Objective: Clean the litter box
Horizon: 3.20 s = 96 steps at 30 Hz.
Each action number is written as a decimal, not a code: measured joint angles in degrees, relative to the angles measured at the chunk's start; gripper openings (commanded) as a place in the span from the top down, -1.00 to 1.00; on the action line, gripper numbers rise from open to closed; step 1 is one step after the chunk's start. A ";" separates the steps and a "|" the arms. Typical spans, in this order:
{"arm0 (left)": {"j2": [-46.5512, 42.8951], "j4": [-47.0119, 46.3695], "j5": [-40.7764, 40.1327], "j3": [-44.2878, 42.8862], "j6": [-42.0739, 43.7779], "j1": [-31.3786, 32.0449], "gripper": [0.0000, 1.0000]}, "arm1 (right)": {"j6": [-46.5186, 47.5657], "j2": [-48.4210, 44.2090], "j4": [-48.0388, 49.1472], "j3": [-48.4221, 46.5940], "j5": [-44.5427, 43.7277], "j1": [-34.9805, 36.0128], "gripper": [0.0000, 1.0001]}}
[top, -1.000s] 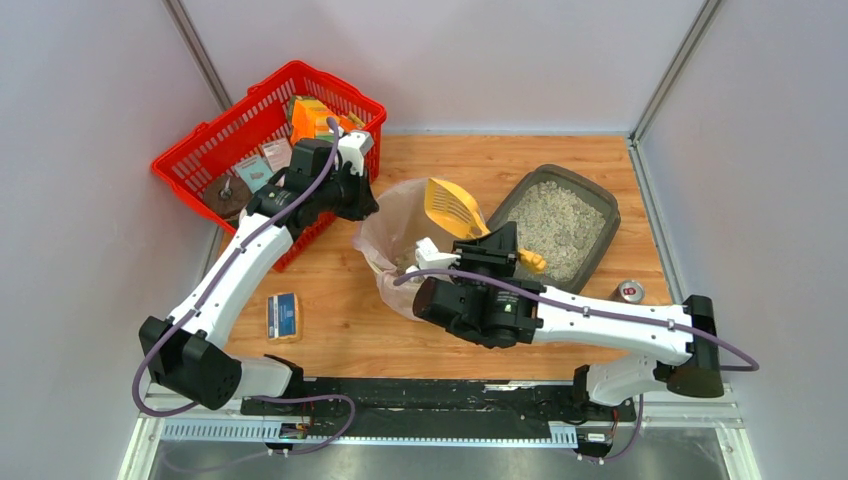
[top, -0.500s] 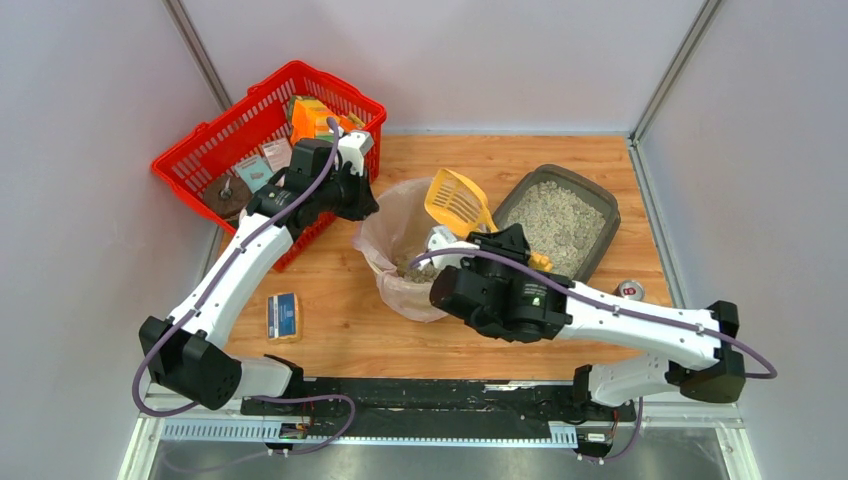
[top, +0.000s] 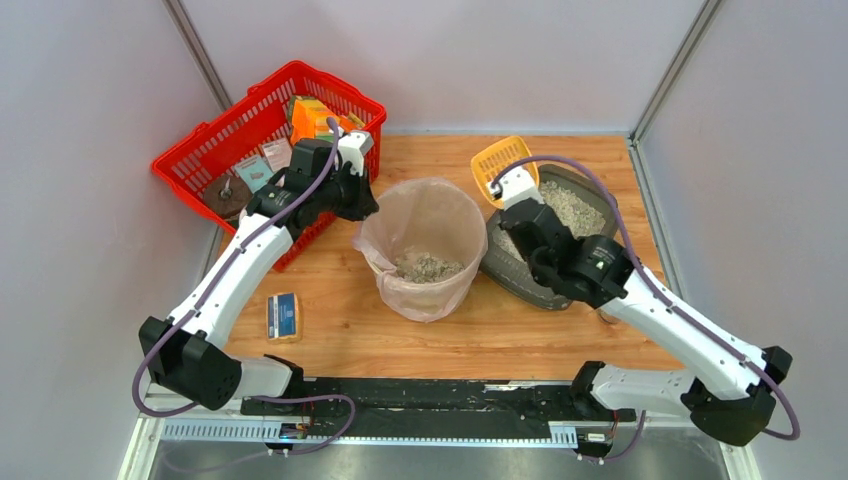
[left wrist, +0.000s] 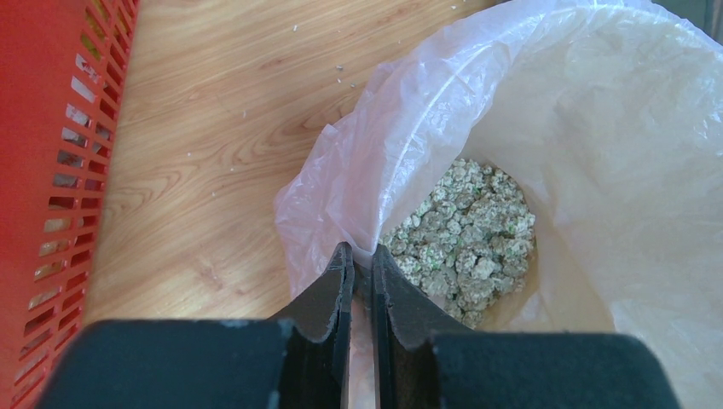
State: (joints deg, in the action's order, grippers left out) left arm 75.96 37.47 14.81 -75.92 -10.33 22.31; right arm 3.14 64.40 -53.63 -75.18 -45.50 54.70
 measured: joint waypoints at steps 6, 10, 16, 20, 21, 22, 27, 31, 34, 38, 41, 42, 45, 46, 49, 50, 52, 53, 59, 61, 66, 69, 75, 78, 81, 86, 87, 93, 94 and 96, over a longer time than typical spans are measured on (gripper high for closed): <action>-0.76 0.15 -0.15 0.24 0.00 0.11 1.00 | -8.39 -4.20 0.85 3.43 19.17 -16.11 0.99; -1.16 0.68 -0.35 0.24 0.00 0.11 1.00 | -13.49 -4.55 1.20 4.55 32.52 -27.89 0.99; -1.18 0.70 -0.33 0.24 -0.04 0.11 1.00 | -18.71 -1.77 -1.09 5.07 45.92 -38.10 1.00; -1.18 0.68 -0.28 0.24 -0.09 0.11 1.00 | -22.25 -0.61 -4.02 5.07 51.74 -42.40 0.99; -1.18 0.68 -0.28 0.24 -0.09 0.11 1.00 | -23.26 -0.31 -4.87 5.07 52.70 -43.43 0.99; -1.16 0.68 -0.28 0.24 -0.07 0.11 1.00 | -24.33 0.07 -5.79 5.07 53.59 -44.54 1.00; -1.18 0.63 -0.17 0.24 -0.13 0.11 1.00 | -28.46 3.91 -10.36 4.48 55.28 -48.30 1.00; -1.42 0.74 -0.07 0.24 -0.24 0.11 1.00 | -30.16 9.07 -14.43 1.84 54.71 -49.18 1.00; -1.62 0.94 -0.07 0.24 -0.24 0.11 1.00 | -30.86 13.20 -16.90 -0.90 53.24 -49.18 1.00; -1.77 0.90 0.09 0.24 -0.26 0.11 1.00 | -31.19 19.23 -19.04 -5.03 49.86 -49.18 1.00; -1.90 0.87 0.07 0.24 -0.26 0.11 1.00 | -30.77 24.70 -20.46 -8.41 48.19 -49.18 1.00; -1.99 0.83 0.09 0.24 -0.24 0.11 1.00 | -30.62 26.82 -20.83 -9.73 47.52 -49.18 1.00; -2.14 0.15 0.04 0.24 -0.24 0.07 1.00 | -29.99 33.20 -21.09 -12.98 46.03 -49.18 1.00; -2.29 -0.39 0.11 0.24 -0.26 -0.02 1.00 | -29.86 34.88 -20.98 -13.57 45.86 -49.18 1.00; -2.71 -0.44 0.35 0.24 -0.66 -0.04 1.00 | -29.22 40.06 -21.11 -15.82 45.66 -49.18 1.00; -2.78 -0.44 0.37 0.24 -0.79 -0.04 1.00 | -29.00 41.59 -21.00 -16.46 45.55 -49.18 1.00; -2.80 -0.44 0.37 0.24 -0.87 -0.07 1.00 | -28.59 44.33 -20.87 -17.49 45.48 -49.20 1.00; -2.80 -0.44 0.39 0.24 -0.90 -0.07 1.00 | -28.37 45.48 -20.81 -17.88 45.46 -49.22 1.00; -2.80 -0.46 0.52 0.24 -1.01 -0.07 1.00 | -26.58 50.38 -20.70 -21.03 45.40 -49.22 1.00; -2.80 -0.46 0.57 0.24 -1.07 -0.07 1.00 | -25.94 52.06 -20.85 -23.65 45.40 -49.22 1.00; -2.78 -0.48 0.57 0.24 -1.11 -0.07 1.00 | -24.90 56.65 -20.68 -28.89 45.24 -49.22 1.00; -2.78 -0.48 0.57 0.24 -1.11 -0.07 1.00 | -24.48 58.58 -21.42 -30.40 44.96 -49.22 1.00; -2.78 -0.48 0.55 0.24 -1.11 -0.07 1.00 | -24.28 60.22 -21.92 -32.09 43.95 -49.16 1.00; -2.78 -0.48 0.57 0.24 -1.11 -0.07 1.00 | -24.13 60.22 -20.61 -31.85 43.12 -49.13 1.00; -2.75 -0.50 0.57 0.24 -1.11 -0.07 1.00 | -23.50 60.17 -17.73 -30.27 41.90 -49.16 1.00; -2.58 -0.63 0.59 0.24 -1.14 -0.11 1.00 | -21.55 58.75 -12.83 -27.04 40.68 -49.16 1.00; -2.56 -0.68 0.61 0.24 -1.11 -0.11 1.00 | -21.20 58.60 -12.26 -26.80 40.52 -49.16 0.99; -2.47 -0.90 0.81 0.24 -1.20 -0.11 1.00 | -18.64 58.40 -7.89 -25.44 39.34 -49.13 0.99; -2.45 -0.92 0.83 0.24 -1.22 -0.11 1.00 | -18.21 58.38 -7.17 -25.16 38.95 -49.13 1.00; -2.45 -0.92 0.83 0.24 -1.27 -0.11 1.00 | -17.53 58.38 -6.03 -25.03 38.01 -49.09 1.00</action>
State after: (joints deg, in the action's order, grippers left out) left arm 73.52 36.56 15.64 -75.68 -11.60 22.20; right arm -14.39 122.78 -59.66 -100.20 -7.49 5.61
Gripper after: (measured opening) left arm 0.006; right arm 0.273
